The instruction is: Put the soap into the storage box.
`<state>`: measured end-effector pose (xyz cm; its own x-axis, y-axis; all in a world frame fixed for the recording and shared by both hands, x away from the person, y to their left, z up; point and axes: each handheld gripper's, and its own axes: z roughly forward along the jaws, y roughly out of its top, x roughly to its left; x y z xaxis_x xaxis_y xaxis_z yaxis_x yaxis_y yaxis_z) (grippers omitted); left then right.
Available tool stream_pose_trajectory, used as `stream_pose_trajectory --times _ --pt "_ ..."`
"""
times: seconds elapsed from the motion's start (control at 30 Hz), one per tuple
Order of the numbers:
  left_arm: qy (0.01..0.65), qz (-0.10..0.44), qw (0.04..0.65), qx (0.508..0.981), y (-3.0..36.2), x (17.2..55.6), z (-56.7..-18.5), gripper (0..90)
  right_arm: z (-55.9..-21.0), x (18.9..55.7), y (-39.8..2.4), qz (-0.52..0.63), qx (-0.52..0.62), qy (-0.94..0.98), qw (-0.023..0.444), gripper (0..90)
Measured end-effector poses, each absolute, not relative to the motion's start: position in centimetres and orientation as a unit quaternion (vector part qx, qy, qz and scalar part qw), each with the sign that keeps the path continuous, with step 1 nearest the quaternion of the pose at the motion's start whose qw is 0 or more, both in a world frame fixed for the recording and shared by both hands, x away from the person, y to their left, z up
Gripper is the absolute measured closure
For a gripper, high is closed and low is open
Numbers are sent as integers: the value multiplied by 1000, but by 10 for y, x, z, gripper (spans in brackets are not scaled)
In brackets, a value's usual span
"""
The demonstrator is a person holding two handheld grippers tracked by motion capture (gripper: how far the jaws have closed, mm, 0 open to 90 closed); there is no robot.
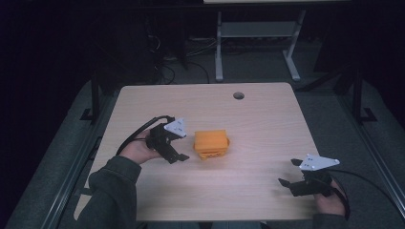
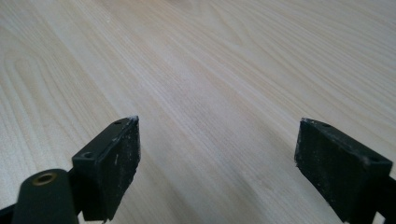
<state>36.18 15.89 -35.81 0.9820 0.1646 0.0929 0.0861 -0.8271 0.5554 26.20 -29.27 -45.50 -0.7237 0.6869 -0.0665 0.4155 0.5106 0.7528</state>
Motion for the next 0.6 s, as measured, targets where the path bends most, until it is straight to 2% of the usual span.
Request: stream_pose_trajectory --times 0.6 --pt "79 75 293 950 180 344 -370 187 -456 262 -292 369 326 851 183 137"
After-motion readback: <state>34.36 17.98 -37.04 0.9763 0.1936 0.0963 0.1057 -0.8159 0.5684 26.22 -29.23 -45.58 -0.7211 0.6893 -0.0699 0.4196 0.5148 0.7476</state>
